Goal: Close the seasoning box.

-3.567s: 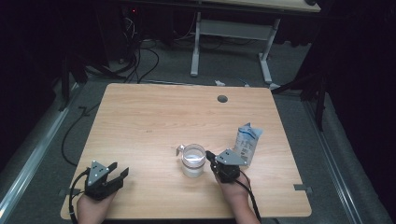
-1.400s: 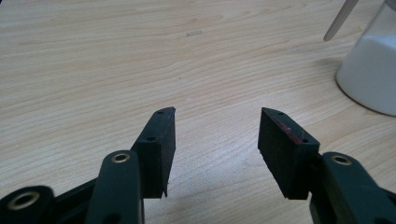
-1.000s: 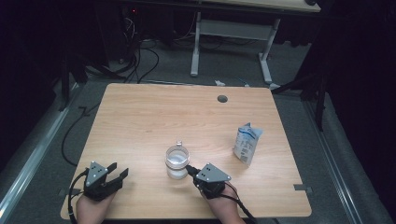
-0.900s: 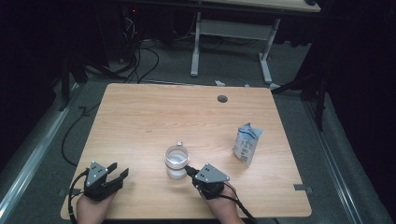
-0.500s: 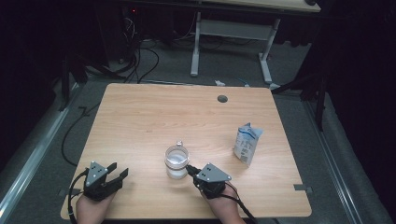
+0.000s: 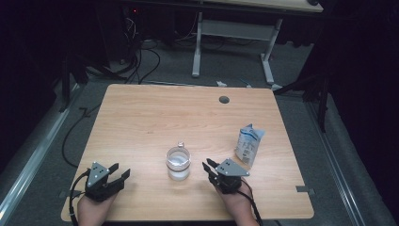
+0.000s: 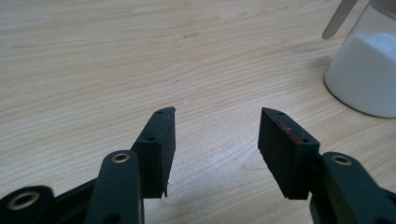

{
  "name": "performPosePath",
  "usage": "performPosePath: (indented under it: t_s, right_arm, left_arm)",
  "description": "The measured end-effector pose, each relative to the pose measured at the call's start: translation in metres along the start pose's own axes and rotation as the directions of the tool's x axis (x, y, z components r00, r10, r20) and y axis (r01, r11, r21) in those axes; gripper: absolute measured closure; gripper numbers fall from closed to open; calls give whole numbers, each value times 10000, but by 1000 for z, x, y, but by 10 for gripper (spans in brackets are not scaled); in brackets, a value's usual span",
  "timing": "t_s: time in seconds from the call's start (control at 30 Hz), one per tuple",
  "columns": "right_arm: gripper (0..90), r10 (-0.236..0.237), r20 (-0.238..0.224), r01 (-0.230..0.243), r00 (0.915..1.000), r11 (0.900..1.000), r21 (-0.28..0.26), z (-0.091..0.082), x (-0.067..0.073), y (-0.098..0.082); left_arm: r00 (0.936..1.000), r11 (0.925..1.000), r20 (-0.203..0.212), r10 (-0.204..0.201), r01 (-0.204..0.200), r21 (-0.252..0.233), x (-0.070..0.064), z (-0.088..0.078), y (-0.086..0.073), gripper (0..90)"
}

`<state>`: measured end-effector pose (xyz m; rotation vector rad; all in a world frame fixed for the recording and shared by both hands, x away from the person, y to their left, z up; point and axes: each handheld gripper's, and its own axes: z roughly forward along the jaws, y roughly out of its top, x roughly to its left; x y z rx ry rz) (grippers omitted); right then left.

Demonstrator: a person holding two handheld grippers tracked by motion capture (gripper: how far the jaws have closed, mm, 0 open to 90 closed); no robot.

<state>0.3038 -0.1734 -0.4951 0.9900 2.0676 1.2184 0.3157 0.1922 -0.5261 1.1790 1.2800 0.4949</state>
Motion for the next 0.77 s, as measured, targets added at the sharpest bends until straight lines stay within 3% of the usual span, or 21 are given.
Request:
performPosePath:
  t_s: [0.23,0.27,0.4,0.53,0.6,0.77]
  right_arm:
    - [682,89,681,-99,9976,9998,144,-21,-24,-21]
    - [661,289,959,-306,9950,9994,158,-33,-36,-30]
    - [637,811,1421,-829,9865,9965,69,-50,-53,-45]
    - [628,1020,1477,-1028,9838,9947,-26,-51,-56,-45]
    - [627,742,1456,-756,9866,9971,45,-48,-53,-44]
    - [628,801,1438,-816,9864,9967,45,-47,-54,-45]
  left_arm:
    - [10000,10000,-8,-21,21,-32,1,0,0,469]
    - [10000,10000,32,21,-21,10,0,0,0,469]
    - [9999,10000,93,63,-63,31,-2,1,-2,468]
    - [9999,9999,138,97,-98,86,-4,2,-3,467]
    - [9998,9999,143,111,-112,86,-6,3,-4,466]
    - [9998,9998,116,166,-167,79,-6,2,-4,466]
